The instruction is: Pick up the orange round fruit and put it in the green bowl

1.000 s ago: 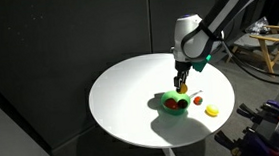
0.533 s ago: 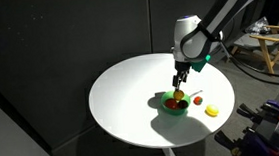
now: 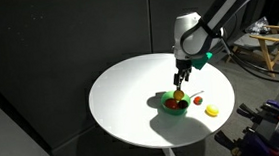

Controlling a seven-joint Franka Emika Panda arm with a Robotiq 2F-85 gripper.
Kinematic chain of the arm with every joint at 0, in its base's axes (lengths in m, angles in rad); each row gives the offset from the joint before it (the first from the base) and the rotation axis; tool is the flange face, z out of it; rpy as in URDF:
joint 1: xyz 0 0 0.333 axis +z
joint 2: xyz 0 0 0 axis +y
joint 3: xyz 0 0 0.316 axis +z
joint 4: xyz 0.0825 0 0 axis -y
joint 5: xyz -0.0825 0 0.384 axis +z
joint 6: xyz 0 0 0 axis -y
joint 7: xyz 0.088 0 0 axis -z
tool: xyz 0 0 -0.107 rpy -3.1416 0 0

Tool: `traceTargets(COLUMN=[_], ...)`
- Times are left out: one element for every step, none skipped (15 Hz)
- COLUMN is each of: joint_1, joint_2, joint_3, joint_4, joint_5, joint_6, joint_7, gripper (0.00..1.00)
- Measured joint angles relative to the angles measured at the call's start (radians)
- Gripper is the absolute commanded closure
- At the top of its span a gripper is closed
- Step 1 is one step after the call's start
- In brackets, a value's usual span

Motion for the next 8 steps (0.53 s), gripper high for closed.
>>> traceTargets(joint_1=[0.000,0.000,0.000,0.000,0.000,0.000,0.000,0.000], joint_2=[-0.011,-0.023,-0.035,-0.046,-0.058,-0.069,-0.080,-0.092], joint_3=[0.000,0.000,0.000,0.000,0.000,0.000,0.000,0.000], joint_4=[0.000,0.000,-0.001,-0.001,-0.002,-0.003,-0.005,-0.009], joint_5=[0.000,0.000,0.000,0.000,0.000,0.000,0.000,0.000], joint_6=[-0.020,-0.041,-0.061,-0.081,-0.101,-0.122,-0.140,-0.157], joint_7=[0.009,0.018,0.023,0.029,0.033,0.037,0.038,0.038], gripper=[0.00,0.00,0.00,0.00,0.00,0.00,0.00,0.00])
